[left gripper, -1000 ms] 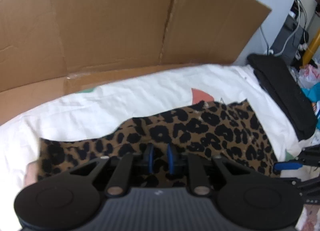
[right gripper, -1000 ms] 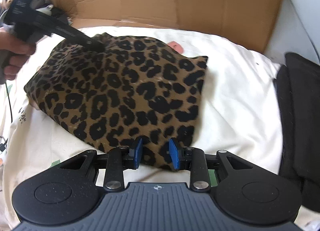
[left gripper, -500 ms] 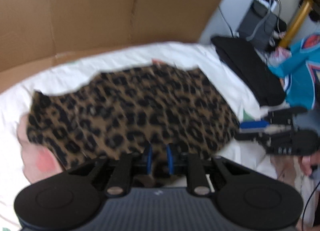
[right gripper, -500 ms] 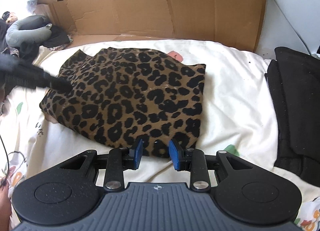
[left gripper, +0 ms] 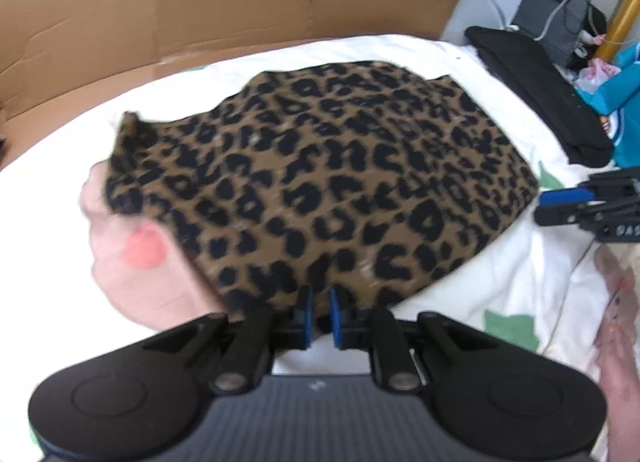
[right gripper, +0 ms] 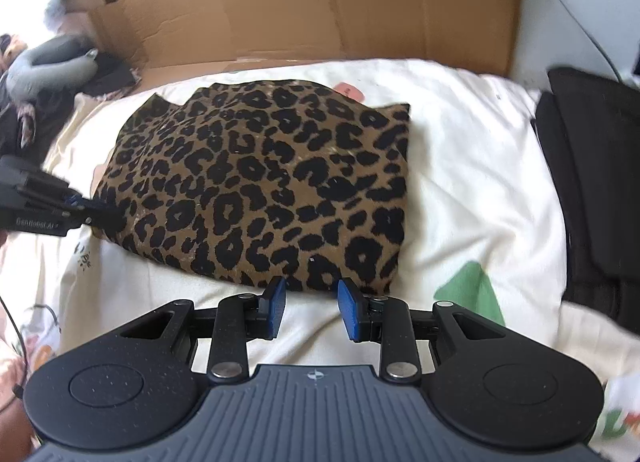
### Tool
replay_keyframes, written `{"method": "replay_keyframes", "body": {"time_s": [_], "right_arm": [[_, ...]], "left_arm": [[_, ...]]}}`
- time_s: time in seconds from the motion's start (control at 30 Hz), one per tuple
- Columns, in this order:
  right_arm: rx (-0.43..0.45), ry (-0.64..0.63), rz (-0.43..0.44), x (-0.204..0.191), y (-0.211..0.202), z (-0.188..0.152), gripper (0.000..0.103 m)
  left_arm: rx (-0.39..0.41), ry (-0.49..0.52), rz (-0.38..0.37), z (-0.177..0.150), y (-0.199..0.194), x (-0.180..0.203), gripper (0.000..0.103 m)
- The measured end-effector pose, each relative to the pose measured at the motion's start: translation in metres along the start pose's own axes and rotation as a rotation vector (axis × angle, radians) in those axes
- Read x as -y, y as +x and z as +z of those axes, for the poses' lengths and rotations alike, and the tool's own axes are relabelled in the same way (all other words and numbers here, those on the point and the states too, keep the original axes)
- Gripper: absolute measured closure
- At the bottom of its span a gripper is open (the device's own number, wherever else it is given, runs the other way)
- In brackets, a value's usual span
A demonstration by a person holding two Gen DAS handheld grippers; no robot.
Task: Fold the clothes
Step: 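Open both grippers and release the flattened shorts on the sheet, then grasp the shorts edge with the left gripper while the right grasps a corner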
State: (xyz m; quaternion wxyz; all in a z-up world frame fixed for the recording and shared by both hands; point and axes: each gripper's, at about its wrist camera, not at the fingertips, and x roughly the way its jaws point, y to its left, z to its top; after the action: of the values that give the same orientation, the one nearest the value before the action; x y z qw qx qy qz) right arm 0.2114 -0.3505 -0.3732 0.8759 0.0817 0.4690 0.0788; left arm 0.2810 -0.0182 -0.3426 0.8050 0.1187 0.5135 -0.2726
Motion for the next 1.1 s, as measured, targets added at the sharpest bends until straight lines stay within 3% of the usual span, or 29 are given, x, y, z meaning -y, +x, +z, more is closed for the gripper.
{"method": "replay_keyframes", "body": {"time_s": [0.13,0.4,0.5,0.53,0.57,0.87,1.1], "right_arm": [[-0.012,0.082,0.018,0.010,-0.001,-0.008,0.067],[0.013,0.303,0.084,0.034,0.005,-0.014,0.064],[0.020,0.427,0.125,0.047,0.012,-0.018,0.061],[0.024,0.460,0.139,0.050,0.013,-0.019,0.060],[0.029,0.490,0.153,0.053,0.015,-0.020,0.060],[0.064,0.594,0.204,0.059,0.025,-0.023,0.061],[0.079,0.706,0.258,0.067,0.034,-0.030,0.061]], "left_arm": [[-0.008,-0.049,0.014,-0.009,-0.005,-0.014,0.091],[0.022,-0.130,-0.036,-0.014,-0.013,-0.027,0.086],[0.031,-0.148,-0.032,-0.014,-0.015,-0.031,0.075],[0.038,-0.154,-0.020,-0.015,-0.016,-0.032,0.065],[0.042,-0.160,-0.013,-0.015,-0.017,-0.034,0.062],[0.098,-0.184,-0.074,-0.014,-0.018,-0.038,0.062],[0.044,-0.237,-0.087,-0.019,0.001,-0.049,0.062]]}}
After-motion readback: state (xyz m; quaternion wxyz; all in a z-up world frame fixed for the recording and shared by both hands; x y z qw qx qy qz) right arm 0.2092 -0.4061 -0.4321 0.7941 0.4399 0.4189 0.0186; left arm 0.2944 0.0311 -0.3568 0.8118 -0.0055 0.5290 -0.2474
